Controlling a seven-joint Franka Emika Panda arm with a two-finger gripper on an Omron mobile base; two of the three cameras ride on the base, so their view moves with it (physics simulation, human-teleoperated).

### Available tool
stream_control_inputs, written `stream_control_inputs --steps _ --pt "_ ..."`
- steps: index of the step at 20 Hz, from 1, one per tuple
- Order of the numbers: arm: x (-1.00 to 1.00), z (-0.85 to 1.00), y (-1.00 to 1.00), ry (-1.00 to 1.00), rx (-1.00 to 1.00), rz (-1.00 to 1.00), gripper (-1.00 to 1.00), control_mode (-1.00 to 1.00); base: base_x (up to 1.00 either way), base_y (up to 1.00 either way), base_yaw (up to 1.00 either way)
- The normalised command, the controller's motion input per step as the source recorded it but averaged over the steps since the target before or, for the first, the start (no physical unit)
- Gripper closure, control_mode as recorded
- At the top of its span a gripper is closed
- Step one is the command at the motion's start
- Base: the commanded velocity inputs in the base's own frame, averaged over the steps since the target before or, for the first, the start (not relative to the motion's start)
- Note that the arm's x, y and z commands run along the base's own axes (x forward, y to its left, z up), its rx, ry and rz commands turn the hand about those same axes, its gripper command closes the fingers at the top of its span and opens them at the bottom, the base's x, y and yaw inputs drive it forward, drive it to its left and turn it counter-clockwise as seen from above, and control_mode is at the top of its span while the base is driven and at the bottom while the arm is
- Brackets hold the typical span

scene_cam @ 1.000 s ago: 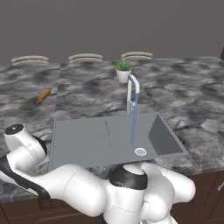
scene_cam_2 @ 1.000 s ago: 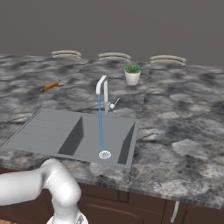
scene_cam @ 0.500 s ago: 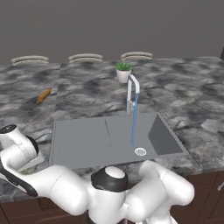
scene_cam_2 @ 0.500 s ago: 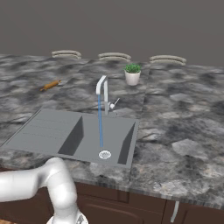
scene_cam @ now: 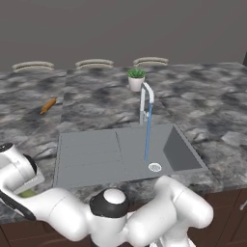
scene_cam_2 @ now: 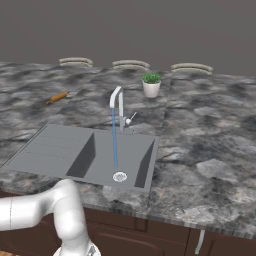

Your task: Turn on the sink faucet. Then move the cucumber from the counter to the sink. Turn off the sink. Move the vegetable from the sink to the pot next to the stove. Finally move the pot to the front center burner.

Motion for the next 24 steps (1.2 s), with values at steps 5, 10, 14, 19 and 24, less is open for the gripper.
stream_control_inputs --steps 5,10,14,19,24 --pt "0.05 -0.45 0.04 0.02 0.0 0.03 1.0 -1.0 0.0 0.0 0.0" --pt "0.0 -0.07 -0.06 0.02 0.0 0.0 1.0 -1.0 0.0 0.0 0.0" --pt "-0.01 0.26 -0.42 -0.09 0.0 0.0 1.0 -1.0 0.0 0.0 0.0" --pt "0.0 0.5 -0.59 -0.11 0.0 0.0 1.0 -1.0 0.0 0.0 0.0" --pt "0.0 0.45 -0.86 -0.1 0.01 0.0 1.0 -1.0 0.0 0.0 0.0"
